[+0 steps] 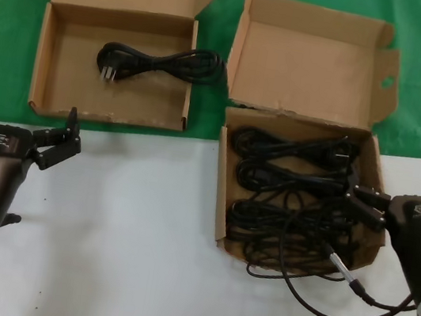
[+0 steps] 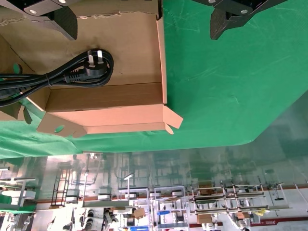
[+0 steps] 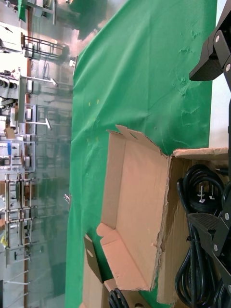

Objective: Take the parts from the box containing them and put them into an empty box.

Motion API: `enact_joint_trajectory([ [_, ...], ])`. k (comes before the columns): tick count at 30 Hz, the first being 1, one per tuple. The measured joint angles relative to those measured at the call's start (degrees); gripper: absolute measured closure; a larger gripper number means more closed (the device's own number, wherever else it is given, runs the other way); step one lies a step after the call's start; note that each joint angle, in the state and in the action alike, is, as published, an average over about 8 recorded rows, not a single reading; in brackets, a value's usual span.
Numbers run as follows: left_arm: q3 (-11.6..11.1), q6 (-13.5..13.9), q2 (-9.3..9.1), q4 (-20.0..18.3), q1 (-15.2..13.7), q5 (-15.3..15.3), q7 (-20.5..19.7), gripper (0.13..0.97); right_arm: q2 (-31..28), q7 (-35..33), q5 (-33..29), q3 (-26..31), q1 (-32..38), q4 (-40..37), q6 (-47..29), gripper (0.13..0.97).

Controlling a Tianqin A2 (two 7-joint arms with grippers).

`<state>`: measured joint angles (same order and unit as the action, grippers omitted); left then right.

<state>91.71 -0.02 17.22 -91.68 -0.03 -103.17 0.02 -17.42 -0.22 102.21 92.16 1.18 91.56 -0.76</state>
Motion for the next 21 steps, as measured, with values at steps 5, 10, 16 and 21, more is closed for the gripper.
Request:
enact_joint_trajectory([
  [5, 0.0, 0.0, 0.0, 0.0, 0.0, 0.0, 0.0, 0.132, 0.0, 0.0, 0.0, 0.0, 0.0, 0.0, 0.0, 0.129],
  [10, 0.0, 0.0, 0.0, 0.0, 0.0, 0.0, 0.0, 0.132, 0.0, 0.0, 0.0, 0.0, 0.0, 0.0, 0.0, 0.129],
  [16, 0.0, 0.0, 0.0, 0.0, 0.0, 0.0, 0.0, 0.132, 0.0, 0.0, 0.0, 0.0, 0.0, 0.0, 0.0, 0.129],
  [21, 0.0, 0.0, 0.0, 0.0, 0.0, 0.0, 0.0, 0.132, 0.0, 0.0, 0.0, 0.0, 0.0, 0.0, 0.0, 0.129],
])
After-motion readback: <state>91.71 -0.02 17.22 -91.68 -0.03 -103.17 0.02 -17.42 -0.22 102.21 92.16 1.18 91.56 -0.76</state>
